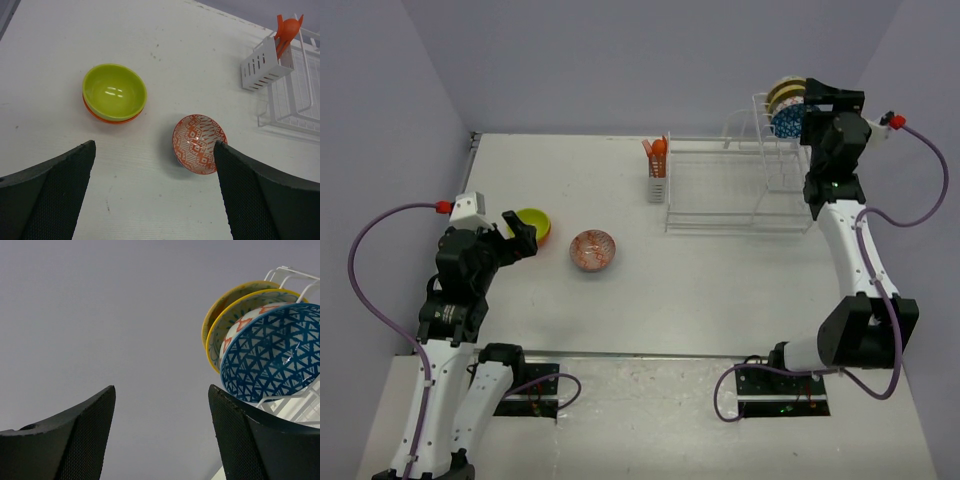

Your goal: Unload the bowls from the dish rack

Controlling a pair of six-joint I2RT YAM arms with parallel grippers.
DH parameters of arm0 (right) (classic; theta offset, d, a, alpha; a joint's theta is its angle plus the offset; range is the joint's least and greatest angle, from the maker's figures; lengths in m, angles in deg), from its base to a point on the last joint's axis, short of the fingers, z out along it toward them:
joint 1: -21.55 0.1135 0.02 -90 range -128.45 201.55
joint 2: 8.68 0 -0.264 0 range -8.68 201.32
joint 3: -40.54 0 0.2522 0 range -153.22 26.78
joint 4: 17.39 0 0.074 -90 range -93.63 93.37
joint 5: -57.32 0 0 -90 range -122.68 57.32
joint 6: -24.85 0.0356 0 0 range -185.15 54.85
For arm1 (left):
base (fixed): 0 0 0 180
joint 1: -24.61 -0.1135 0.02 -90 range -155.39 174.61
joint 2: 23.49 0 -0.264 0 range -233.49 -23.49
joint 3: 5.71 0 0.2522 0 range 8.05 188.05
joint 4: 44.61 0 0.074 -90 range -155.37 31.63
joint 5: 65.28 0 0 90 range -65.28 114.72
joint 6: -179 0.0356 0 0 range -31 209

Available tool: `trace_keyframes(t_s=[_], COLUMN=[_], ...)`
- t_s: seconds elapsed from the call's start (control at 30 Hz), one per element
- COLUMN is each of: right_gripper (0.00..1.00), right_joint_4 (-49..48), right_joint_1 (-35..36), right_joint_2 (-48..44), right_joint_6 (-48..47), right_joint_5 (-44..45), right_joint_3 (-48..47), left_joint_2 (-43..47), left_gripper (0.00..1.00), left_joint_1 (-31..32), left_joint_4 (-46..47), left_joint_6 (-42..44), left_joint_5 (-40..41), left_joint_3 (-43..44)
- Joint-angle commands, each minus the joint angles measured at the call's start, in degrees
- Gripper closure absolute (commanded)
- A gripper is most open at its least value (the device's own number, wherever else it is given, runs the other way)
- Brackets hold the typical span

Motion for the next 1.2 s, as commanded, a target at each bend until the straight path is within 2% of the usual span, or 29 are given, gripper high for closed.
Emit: trace_keyframes(t_s=[0.0,0.17,0.3,0.63,0.77,1.0,1.17], right_gripper=[0.24,0.24,0.30,0.43,0.53,0.55,0.62], right_joint_4=[9.25,10.68,6.99,6.37,5.41,3.99,3.73], right_joint_1=[-0.18,-0.88,-1.15,-1.85,-2.12,-2.38,-2.47], right_joint_2=[1.79,5.04,6.89,9.35,10.32,12.69,13.66], right_joint_6=[-0.56,-0.21,-1.00,-1.00,-1.17,-1.17,-1.09], right_joint_5=[3.50,0.88,-0.45,0.43,0.69,-0.45,-0.10], right_joint_3=[-5.78,-8.33,-8.51,-9.56,-9.65,-10.88,-11.50], left_joint_2=[0.03,0.29,0.12,0.38,0.38,0.29,0.21], left_gripper=[0.00,0.00,0.00,0.00,0.00,0.00,0.00], left_joint_1=[-0.05,0.03,0.21,0.83,0.91,0.91,0.91], left_joint_4=[0.85,0.76,0.33,-0.12,-0.38,-0.47,-0.47], left_joint_6=[0.50,0.50,-0.02,-0.46,-0.55,-0.46,-0.46], left_joint_5=[0.56,0.73,2.31,3.63,4.07,3.90,3.90], left_joint_3=[0.54,0.54,0.80,1.07,1.16,1.24,1.33])
